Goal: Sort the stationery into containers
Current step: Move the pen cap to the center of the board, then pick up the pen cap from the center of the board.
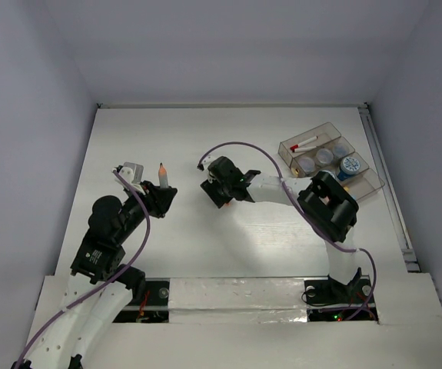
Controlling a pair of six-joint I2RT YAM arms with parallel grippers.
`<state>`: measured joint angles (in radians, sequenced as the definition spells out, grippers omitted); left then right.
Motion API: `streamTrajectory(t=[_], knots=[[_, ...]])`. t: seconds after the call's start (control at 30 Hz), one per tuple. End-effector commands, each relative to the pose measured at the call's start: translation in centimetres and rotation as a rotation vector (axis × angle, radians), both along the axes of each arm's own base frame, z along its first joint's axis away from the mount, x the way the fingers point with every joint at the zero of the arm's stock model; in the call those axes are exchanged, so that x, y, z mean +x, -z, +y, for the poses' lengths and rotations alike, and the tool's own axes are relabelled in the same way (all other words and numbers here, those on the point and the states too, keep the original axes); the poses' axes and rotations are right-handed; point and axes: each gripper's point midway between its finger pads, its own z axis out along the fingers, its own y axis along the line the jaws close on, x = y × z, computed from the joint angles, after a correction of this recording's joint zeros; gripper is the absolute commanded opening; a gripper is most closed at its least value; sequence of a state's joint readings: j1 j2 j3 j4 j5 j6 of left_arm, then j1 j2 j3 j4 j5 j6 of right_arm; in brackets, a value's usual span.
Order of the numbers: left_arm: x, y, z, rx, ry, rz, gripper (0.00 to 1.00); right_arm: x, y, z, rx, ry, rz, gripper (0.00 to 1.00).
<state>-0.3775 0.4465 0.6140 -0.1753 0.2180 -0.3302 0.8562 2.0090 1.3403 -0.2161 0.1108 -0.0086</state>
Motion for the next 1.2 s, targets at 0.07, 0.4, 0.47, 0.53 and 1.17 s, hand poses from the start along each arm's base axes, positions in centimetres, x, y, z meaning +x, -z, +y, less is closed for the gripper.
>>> streamTrajectory(t=[0.07, 0.4, 0.47, 0.53, 1.17], knots=[[0.0, -2.9, -0.1, -0.028, 0.008, -0.088, 0.0, -1.3, 0.9, -1.6, -0.062, -0.006, 0.061, 0.55], [0.1, -2.7, -0.1, -0.027, 0.006, -0.082, 0.0, -2.3, 1.1, -2.8, -0.073, 0.052, 0.097, 0.4], [0.2, -2.7, 0.1, -0.025, 0.0, -0.079, 0.0, -2.4, 0.9, -3.0, -0.071, 0.062, 0.097, 0.45], [0.3, -2.6, 0.1, -0.024, 0.0, -0.076, 0.0, -2.6, 0.8, -3.1, -0.075, 0.062, 0.108, 0.52], [0.6, -2.1, -0.3, -0.022, 0.024, -0.055, 0.0, 1.0, -9.1, 0.0, 0.273, 0.271, -0.063, 0.0]])
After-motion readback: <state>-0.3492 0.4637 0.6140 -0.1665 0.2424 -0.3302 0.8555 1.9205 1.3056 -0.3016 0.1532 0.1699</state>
